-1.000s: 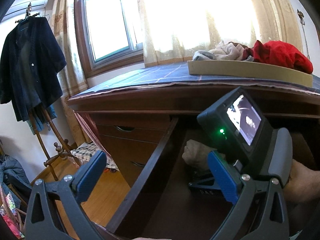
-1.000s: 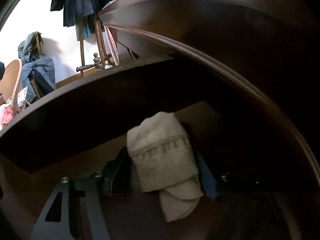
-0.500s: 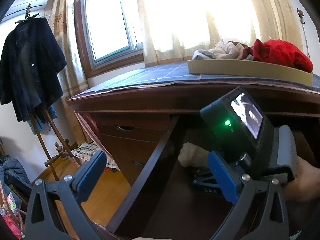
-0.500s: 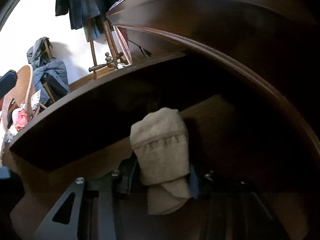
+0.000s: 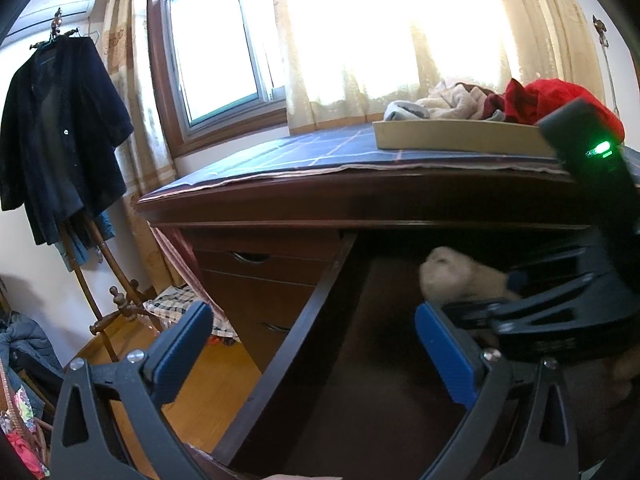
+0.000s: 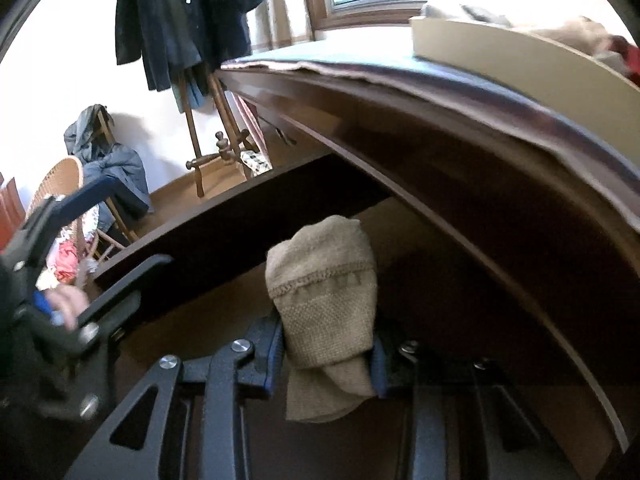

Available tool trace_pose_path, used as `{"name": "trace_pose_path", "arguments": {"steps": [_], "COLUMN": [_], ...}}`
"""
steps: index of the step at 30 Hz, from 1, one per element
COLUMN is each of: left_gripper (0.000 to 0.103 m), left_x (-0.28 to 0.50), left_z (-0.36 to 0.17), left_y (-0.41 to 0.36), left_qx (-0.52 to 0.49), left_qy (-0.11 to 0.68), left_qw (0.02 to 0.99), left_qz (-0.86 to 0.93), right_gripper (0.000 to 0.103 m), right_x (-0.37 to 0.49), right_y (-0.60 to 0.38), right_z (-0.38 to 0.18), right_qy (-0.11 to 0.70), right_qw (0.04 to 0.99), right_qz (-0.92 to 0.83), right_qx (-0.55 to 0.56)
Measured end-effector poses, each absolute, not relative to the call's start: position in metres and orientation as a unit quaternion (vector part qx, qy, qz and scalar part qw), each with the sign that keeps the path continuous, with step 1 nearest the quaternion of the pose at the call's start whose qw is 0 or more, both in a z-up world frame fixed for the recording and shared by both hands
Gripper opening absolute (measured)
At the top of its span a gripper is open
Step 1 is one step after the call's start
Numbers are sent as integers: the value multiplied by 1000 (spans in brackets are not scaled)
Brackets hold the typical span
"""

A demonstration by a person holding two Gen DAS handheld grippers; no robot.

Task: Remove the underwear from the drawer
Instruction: 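Close the right gripper on the beige sock in the drawer, then lift the beige sock out of the drawer with the right gripper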

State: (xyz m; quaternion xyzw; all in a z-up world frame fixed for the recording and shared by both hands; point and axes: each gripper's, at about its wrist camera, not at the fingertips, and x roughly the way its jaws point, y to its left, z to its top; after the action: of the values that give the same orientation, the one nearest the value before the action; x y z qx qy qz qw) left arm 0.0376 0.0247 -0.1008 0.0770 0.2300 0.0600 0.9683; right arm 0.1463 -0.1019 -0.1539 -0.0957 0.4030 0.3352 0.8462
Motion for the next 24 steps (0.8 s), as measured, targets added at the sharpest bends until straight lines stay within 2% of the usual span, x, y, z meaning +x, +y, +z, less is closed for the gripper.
{"name": "trace_pose_path", "arguments": {"steps": [24], "left_gripper": [103], "left_x": [49], "left_z": [-98], "left_y": [-1], "left_qx": [128], "left_qy": [283], "left_qw": [950], "left_qz": [40], "right_gripper": [37], "right_x": [97], "right_y": [-150], "right_z": [-108], "right_qy": [350], "right_qw": [879], "right_qz": [317], "right_qx": [-68]}}
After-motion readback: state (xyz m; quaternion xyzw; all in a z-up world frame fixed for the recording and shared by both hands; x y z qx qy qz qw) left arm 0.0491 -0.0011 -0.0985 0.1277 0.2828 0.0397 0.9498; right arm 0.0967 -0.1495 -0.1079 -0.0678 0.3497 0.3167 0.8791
